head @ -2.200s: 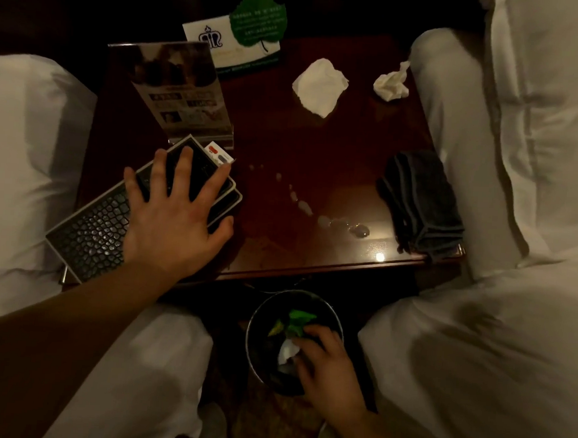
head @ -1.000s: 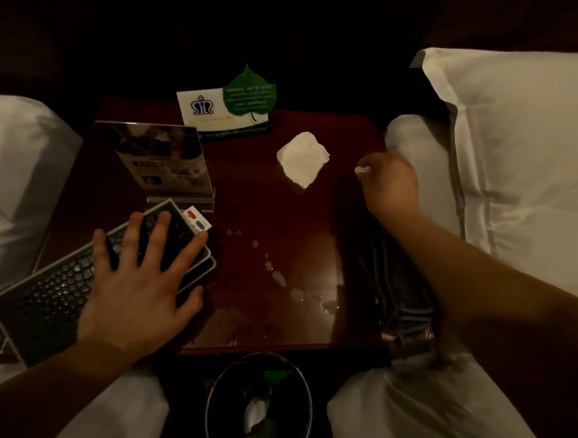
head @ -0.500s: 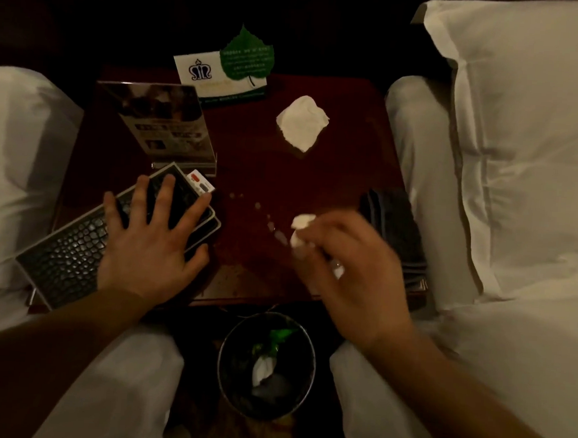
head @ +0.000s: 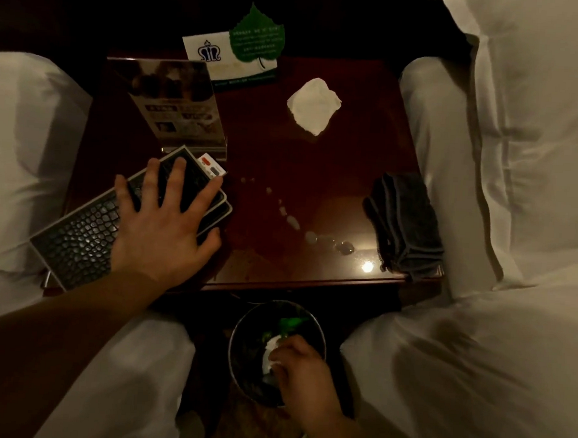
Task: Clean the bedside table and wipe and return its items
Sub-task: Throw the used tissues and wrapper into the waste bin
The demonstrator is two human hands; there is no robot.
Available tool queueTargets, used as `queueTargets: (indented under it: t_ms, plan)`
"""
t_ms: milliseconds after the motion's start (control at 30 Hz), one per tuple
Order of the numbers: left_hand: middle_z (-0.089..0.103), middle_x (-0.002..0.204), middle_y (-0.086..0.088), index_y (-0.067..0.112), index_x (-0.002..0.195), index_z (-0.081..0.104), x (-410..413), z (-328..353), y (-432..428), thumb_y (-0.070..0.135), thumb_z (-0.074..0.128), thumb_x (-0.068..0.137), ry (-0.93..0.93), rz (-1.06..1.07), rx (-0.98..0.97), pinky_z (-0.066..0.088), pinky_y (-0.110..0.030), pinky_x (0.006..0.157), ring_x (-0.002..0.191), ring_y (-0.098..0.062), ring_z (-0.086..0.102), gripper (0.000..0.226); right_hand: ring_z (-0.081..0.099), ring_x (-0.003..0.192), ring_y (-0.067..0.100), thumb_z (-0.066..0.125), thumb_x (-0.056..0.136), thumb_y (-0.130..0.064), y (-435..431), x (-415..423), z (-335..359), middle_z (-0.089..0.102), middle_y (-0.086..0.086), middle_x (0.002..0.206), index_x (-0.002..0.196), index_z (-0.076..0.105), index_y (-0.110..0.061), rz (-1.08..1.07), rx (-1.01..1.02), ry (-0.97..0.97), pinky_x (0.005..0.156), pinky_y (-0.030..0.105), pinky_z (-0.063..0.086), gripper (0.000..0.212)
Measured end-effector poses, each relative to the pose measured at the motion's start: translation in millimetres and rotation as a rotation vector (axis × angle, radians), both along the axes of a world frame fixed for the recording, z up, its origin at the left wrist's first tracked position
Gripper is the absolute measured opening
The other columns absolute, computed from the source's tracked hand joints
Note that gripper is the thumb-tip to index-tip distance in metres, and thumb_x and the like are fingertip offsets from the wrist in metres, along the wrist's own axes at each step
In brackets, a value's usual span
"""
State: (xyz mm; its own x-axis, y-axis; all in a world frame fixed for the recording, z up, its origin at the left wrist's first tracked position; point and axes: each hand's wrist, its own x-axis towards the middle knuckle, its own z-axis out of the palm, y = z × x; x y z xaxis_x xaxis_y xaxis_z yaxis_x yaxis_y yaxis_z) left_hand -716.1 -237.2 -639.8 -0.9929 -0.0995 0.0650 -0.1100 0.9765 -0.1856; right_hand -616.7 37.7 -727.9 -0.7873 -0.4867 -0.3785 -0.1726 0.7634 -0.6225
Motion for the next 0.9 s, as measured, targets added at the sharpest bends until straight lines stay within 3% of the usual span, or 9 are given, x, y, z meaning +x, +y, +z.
queueTargets:
  t_ms: [100, 200, 367, 533, 633, 767, 900]
  plan:
    - [0.02, 0.162, -0.018, 0.039, 0.156, 0.013, 0.4, 0.3, 1.1, 0.066, 0.031, 0.085, 0.009, -0.006, 0.014, 0.011, -0.074, 0.112, 0.149, -0.046, 0.013, 0.078, 0.058, 0.119, 0.018, 0.05, 0.095, -0.016, -2.7, -0.2, -14.7, 0.048, -0.002, 0.141, 0.122, 0.067, -0.019, 0.016, 0.077, -0.058, 0.099, 0.02, 0.041, 0.032]
    - [0.02, 0.162, -0.018, 0.038, 0.156, 0.014, -0.4, 1.5, 1.1, 0.066, 0.03, 0.085, 0.004, -0.01, 0.011, 0.012, -0.074, 0.112, 0.148, -0.046, 0.014, 0.077, 0.06, 0.114, 0.018, 0.052, 0.094, -0.014, -2.7, -4.7, -0.7, 0.052, -0.002, 0.134, 0.123, 0.066, -0.018, -0.025, 0.051, -0.008, 0.098, 0.017, 0.042, 0.033]
    - [0.02, 0.162, -0.018, 0.039, 0.156, 0.013, 0.0, 3.5, 2.4, 0.067, 0.03, 0.086, -0.012, -0.002, 0.013, 0.011, -0.073, 0.112, 0.149, -0.045, 0.013, 0.077, 0.066, 0.093, 0.019, 0.064, 0.085, -0.002, -0.9, -33.5, 77.2, 0.065, 0.003, 0.106, 0.109, 0.071, -0.01, -0.002, -0.173, 0.326, 0.082, 0.027, 0.055, 0.026]
    - [0.021, 0.163, -0.017, 0.038, 0.157, 0.014, 0.0, 4.6, 1.9, 0.066, 0.031, 0.086, -0.018, -0.01, 0.018, 0.011, -0.073, 0.112, 0.149, -0.046, 0.013, 0.078, 0.06, 0.093, 0.011, 0.065, 0.09, -0.007, -9.9, -102.2, 151.8, 0.064, 0.001, 0.102, 0.107, 0.069, -0.013, -0.021, -0.283, 0.592, 0.079, 0.016, 0.047, 0.018]
    - [0.022, 0.162, -0.018, 0.038, 0.157, 0.015, 0.0, 3.0, 0.4, 0.067, 0.033, 0.085, -0.005, -0.013, 0.01, 0.011, -0.074, 0.112, 0.149, -0.046, 0.014, 0.079, 0.064, 0.085, 0.022, 0.065, 0.089, -0.004, -29.2, -160.6, 167.7, 0.065, 0.009, 0.097, 0.105, 0.071, -0.006, -0.037, -0.253, 0.713, 0.071, 0.028, 0.052, 0.017]
    - [0.022, 0.162, -0.018, 0.038, 0.157, 0.014, -0.1, 0.5, 0.2, 0.068, 0.034, 0.085, -0.005, -0.011, 0.008, 0.011, -0.074, 0.111, 0.149, -0.046, 0.014, 0.08, 0.063, 0.098, 0.03, 0.061, 0.092, -0.011, -58.8, -245.5, 158.1, 0.06, 0.014, 0.117, 0.122, 0.065, -0.006, -0.062, -0.09, 0.677, 0.078, 0.035, 0.052, 0.03]
    - [0.021, 0.163, -0.017, 0.039, 0.156, 0.015, -0.4, 1.2, 1.1, 0.068, 0.035, 0.085, -0.01, -0.002, 0.008, 0.012, -0.074, 0.112, 0.15, -0.045, 0.012, 0.08, 0.055, 0.117, 0.037, 0.064, 0.093, -0.026, -79.2, -306.5, 135.2, 0.042, 0.015, 0.143, 0.14, 0.047, -0.012, -0.063, 0.175, 0.57, 0.089, 0.04, 0.049, 0.052]
